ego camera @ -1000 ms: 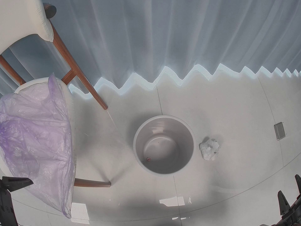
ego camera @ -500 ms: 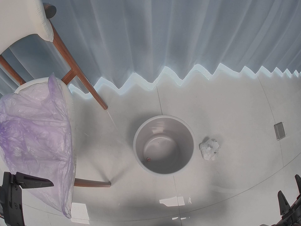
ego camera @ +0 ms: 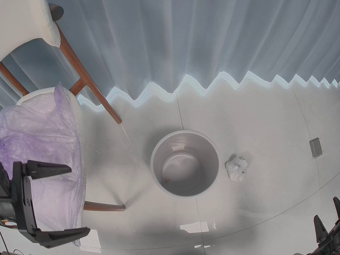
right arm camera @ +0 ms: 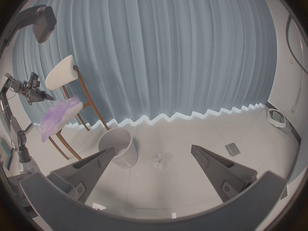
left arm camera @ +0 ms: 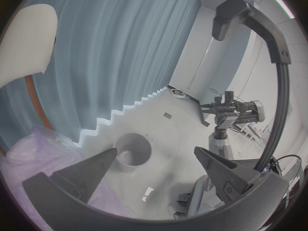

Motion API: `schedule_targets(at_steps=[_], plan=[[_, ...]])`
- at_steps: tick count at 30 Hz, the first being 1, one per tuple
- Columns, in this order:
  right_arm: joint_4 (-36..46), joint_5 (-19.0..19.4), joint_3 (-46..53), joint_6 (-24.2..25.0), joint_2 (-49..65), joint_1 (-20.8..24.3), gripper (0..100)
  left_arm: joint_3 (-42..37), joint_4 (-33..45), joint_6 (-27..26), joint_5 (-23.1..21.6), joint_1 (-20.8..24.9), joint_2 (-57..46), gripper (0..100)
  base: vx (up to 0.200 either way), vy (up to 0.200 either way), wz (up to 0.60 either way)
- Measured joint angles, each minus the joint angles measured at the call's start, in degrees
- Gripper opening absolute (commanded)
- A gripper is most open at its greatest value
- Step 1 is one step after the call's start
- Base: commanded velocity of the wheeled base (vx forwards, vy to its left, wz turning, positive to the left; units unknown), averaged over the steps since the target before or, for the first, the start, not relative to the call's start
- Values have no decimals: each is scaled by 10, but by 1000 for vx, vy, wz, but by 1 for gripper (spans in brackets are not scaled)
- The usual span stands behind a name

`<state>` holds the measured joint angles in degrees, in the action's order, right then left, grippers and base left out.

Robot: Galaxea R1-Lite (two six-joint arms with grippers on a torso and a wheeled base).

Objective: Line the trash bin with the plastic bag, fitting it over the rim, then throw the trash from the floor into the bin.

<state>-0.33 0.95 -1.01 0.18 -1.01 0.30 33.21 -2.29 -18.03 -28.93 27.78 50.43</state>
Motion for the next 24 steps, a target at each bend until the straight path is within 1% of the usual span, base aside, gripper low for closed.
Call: schedule_targets(at_steps=[3, 8, 14, 17, 20, 24], plan=[[0, 0, 0, 0, 0, 0, 100, 16, 0, -3, 33, 7, 16, 100, 0, 0, 0], [0, 0, 0, 0, 0, 0, 100, 32, 0, 0, 120, 47, 34, 100, 0, 0, 0], [0, 0, 0, 0, 0, 0, 100, 41, -1, 11, 267, 113, 53, 100, 0, 0, 0], [0, 0, 0, 0, 0, 0, 100, 45, -1, 16, 328, 136, 64, 100, 0, 0, 0], [0, 0, 0, 1, 0, 0, 100, 48, -1, 19, 403, 151, 74, 100, 0, 0, 0], [0, 0, 0, 2, 0, 0, 100, 50, -1, 20, 489, 166, 82, 100, 0, 0, 0]])
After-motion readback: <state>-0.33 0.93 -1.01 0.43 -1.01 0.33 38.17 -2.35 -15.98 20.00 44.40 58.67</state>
